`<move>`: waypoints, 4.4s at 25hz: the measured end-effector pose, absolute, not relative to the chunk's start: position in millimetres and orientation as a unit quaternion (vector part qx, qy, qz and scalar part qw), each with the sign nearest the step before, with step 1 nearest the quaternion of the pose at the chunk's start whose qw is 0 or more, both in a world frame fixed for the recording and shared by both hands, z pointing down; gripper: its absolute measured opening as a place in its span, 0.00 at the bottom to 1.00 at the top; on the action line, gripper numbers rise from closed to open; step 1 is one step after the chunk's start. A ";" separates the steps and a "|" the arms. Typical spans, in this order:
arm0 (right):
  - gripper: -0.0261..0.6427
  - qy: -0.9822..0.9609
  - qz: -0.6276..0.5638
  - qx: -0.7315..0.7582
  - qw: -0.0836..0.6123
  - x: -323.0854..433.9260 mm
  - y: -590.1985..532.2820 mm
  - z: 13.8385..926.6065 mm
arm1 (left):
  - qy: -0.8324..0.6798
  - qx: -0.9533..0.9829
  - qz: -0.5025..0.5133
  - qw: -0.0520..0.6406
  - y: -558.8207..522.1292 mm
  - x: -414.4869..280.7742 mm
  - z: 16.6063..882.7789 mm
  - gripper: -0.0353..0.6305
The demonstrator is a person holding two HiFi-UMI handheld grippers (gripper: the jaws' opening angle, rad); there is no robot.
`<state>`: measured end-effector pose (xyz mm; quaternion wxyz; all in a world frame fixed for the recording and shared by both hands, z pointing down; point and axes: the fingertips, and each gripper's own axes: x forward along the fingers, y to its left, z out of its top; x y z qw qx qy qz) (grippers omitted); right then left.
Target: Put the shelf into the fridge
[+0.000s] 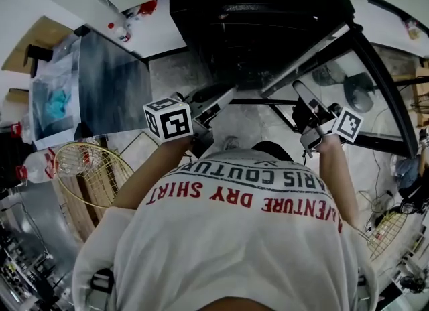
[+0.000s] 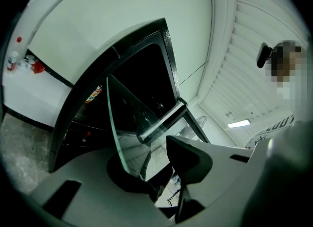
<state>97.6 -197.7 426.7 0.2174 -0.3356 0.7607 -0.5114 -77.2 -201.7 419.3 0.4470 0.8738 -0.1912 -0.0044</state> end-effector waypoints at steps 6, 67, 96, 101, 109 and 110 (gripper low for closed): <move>0.12 0.764 -0.512 -0.329 0.213 100.8 -209.7 432.6 | -0.201 0.870 -0.009 0.450 -209.9 -74.0 426.8 0.24; 0.28 0.733 -0.549 -0.327 0.236 87.0 -224.8 453.5 | -0.244 0.852 -0.020 0.462 -244.2 -60.6 454.1 0.21; 0.11 0.738 -0.544 -0.326 0.230 37.3 -215.3 467.3 | -0.230 0.862 -0.003 0.451 -248.8 -58.9 459.5 0.25; 0.11 0.738 -0.542 -0.325 0.236 37.3 -216.1 465.1 | -0.222 0.874 0.013 0.432 -245.9 -58.1 459.4 0.29; 0.11 0.739 -0.535 -0.331 0.240 40.0 -218.0 463.4 | -0.211 0.892 0.035 0.398 -239.2 -60.1 456.4 0.36; 0.11 0.739 -0.535 -0.331 0.240 40.2 -218.8 463.1 | -0.211 0.893 0.037 0.395 -238.8 -60.5 456.0 0.36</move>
